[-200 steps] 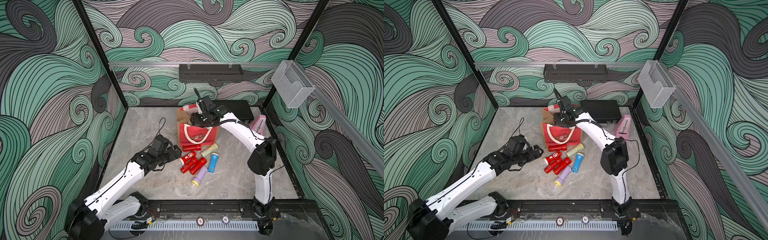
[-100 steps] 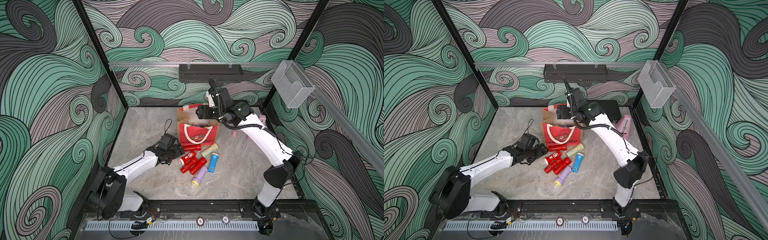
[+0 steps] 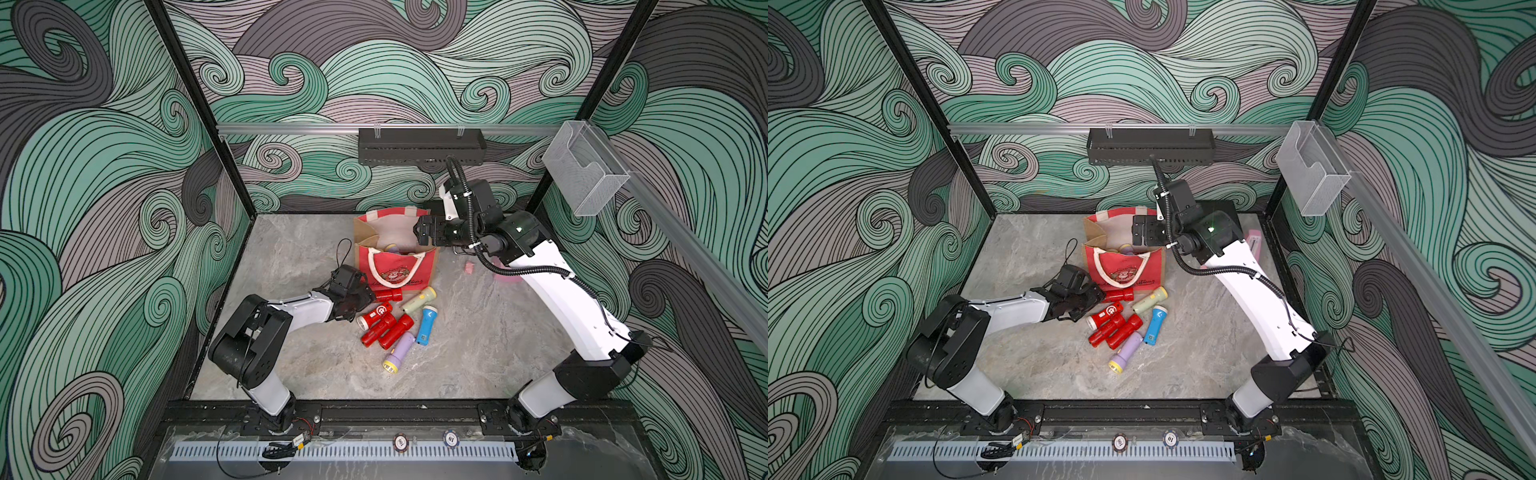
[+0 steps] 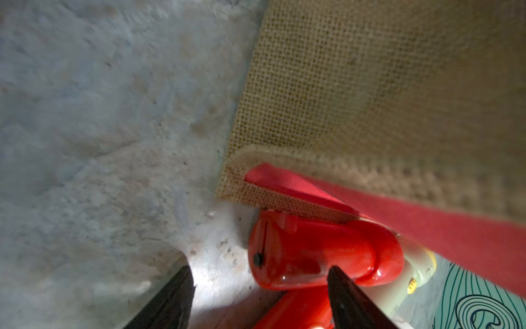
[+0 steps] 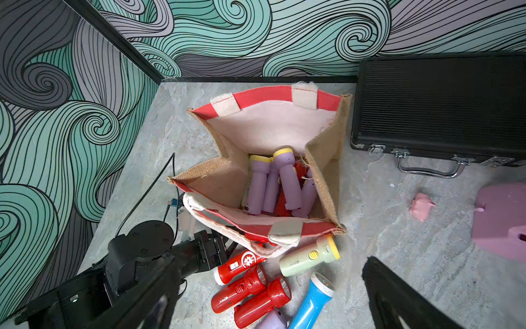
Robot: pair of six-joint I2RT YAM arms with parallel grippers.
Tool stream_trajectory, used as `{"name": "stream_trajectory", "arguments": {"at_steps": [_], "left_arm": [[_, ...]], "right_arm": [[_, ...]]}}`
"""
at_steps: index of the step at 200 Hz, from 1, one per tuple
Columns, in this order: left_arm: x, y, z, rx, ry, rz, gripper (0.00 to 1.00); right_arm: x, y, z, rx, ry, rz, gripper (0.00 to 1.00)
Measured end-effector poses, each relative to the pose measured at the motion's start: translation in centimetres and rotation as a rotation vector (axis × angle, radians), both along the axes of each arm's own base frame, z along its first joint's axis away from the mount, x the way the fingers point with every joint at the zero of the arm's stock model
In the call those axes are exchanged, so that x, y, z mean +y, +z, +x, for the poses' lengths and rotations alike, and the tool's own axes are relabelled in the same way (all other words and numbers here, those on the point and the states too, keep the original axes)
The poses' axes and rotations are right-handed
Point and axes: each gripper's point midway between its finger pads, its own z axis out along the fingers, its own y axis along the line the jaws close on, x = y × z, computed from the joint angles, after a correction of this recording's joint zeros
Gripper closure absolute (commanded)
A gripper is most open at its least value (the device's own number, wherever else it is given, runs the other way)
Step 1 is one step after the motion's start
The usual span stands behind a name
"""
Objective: Put the flashlights into the tote bags
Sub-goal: Pick up the flashlight from the center of the board.
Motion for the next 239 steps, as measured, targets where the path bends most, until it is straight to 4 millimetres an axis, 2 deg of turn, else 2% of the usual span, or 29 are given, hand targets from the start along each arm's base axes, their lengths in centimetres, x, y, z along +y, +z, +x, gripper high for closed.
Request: {"name": "stream_trajectory", "arguments": {"at_steps": [37, 79, 121, 142, 170, 207, 239], "left_arm": [[-0.6, 0.0, 1.1, -0.004, 0.033, -0.02, 0.3], [-0.8, -0.2, 1.9, -0.017, 0.092, -0.056, 0.41], [-0.7, -0.5, 1.8, -0.007, 0.112, -0.051, 0.57], [-0.4, -1.0, 1.4, 0.006, 0.119, -0.047, 0.63], [-0.3, -1.1, 1.1, 0.012, 0.117, -0.042, 0.63], [0.6, -1.2, -0.8, 0.029, 0.109, -0.03, 0.64], [0.9, -1.2, -2.0, 0.033, 0.085, -0.018, 0.64]], "right_arm": [[-1.7, -0.5, -0.4, 0.01, -0.021, -0.016, 0.01], [-3.2, -0.9, -0.4, 0.021, -0.05, -0.026, 0.0], [-3.8, -1.0, -0.4, 0.025, -0.061, -0.024, 0.01], [-3.8, -1.0, -0.3, 0.023, -0.063, -0.021, 0.0], [-4.1, -1.4, 0.2, 0.021, -0.075, -0.019, 0.0], [-4.8, -2.6, 0.8, 0.039, -0.103, -0.02, 0.0], [-5.3, -2.4, 1.3, 0.03, -0.12, -0.008, 0.01]]}}
